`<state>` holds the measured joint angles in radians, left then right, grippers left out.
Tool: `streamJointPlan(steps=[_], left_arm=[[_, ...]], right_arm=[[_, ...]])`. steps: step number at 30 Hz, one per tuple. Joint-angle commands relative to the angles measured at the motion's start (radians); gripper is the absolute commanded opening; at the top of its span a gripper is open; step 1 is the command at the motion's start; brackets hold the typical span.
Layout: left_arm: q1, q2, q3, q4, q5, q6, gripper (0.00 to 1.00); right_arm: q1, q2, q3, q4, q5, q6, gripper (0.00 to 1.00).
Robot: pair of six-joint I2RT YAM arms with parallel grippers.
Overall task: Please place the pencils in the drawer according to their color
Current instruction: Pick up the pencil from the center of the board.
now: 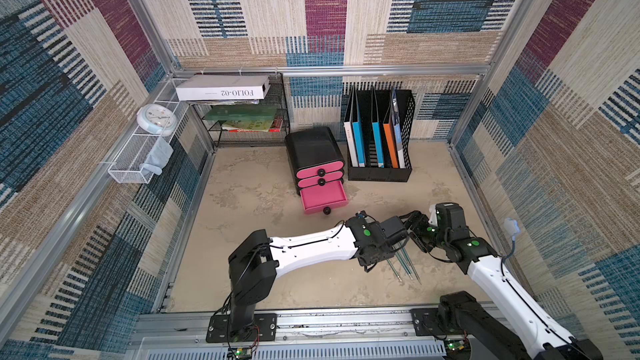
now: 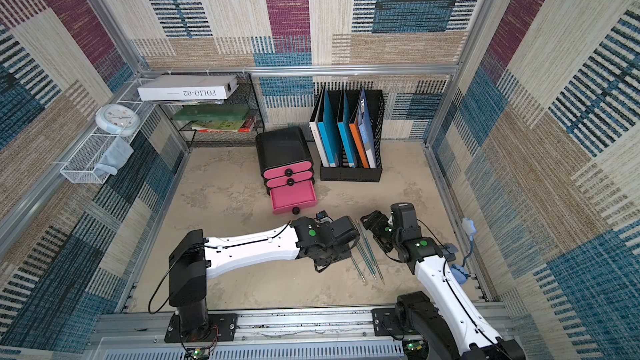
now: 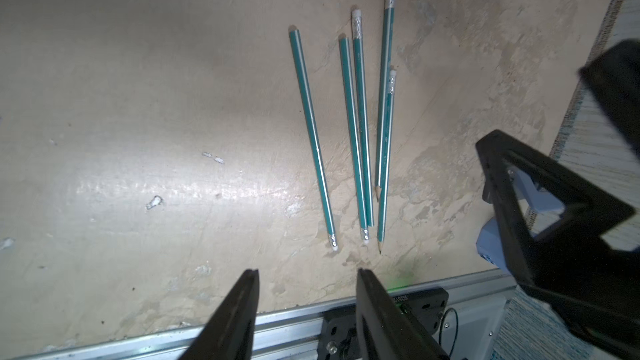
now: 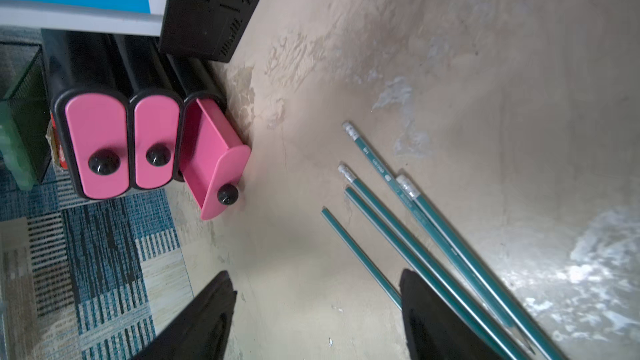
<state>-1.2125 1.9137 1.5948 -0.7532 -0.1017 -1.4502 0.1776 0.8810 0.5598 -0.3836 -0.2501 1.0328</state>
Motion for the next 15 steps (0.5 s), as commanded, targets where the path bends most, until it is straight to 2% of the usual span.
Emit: streamJointPlan(steps=[1,8,15], left_arm=[[-0.021,0.053,0.057,-0.045,0.012,-0.109,0.49],[-0.038,0.155,0.140,-0.063,0.033,-0.196,0.47],[-0.029,0.256,0.219,-0.117,0.029,-0.191,0.46]], right_arm=[[-0.049,0.040,0.025,-0.012,-0.018,-0.021,0.79],[-0.159,0.124,0.043,0.022,-0.077,-0.034,0.79],[-0.188,0.130,0.040,0.038,-0.095,-0.036,0.79]])
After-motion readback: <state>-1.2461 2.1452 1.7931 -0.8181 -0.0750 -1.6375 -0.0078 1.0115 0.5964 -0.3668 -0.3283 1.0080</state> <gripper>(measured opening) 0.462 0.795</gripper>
